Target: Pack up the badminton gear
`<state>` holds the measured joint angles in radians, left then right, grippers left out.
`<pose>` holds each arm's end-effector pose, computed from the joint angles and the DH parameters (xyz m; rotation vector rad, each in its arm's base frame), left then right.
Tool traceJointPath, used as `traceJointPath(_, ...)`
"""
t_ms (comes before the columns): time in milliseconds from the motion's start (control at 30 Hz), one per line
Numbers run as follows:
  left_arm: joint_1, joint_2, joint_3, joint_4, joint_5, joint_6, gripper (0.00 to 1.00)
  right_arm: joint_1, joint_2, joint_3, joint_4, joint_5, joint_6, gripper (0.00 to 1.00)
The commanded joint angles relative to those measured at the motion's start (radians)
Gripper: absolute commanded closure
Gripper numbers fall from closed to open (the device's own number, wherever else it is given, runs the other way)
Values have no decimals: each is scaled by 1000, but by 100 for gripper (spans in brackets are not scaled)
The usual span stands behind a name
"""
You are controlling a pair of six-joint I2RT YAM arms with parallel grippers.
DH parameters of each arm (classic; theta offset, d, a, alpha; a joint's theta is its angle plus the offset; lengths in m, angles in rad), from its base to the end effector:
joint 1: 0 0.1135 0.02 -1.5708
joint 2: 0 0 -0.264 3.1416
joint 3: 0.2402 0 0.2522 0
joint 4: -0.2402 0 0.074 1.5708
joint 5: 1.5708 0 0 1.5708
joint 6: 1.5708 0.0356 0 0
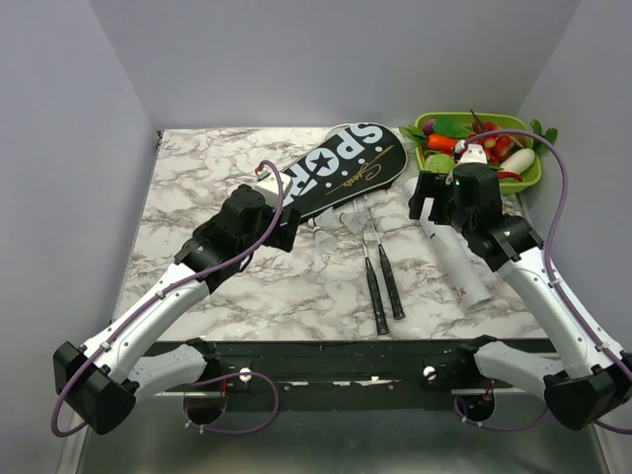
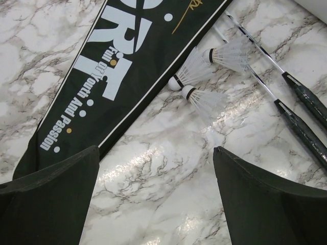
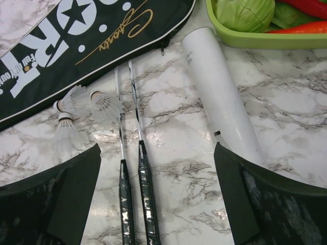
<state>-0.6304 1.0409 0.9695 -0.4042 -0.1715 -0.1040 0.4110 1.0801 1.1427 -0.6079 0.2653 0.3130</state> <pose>0.1911 -0.1319 0.3337 0.4292 2.0053 -0.2840 0.2136 0.0829 0.3654 0.0545 2.0981 0.1561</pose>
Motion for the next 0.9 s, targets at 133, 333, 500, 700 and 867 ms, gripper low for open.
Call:
traceJointPath(133, 0, 1, -17, 25, -13, -2, 1, 0, 10, -3, -29, 6, -22, 0)
traceJointPath(333, 0, 1, -17, 24, -3, 0, 1, -1, 15, -9, -18, 8, -32, 0)
traceJointPath(500, 0, 2, -5, 5, 73, 1, 1, -11, 168, 116, -192, 97, -90, 0)
traceJointPath(700, -6, 8, 21, -33, 171, -28, 1, -167, 236, 138, -257, -67, -121, 0)
traceJointPath(867, -14, 19, 43, -59, 200, -45, 1, -248, 305, 126, -306, -66, -127, 0)
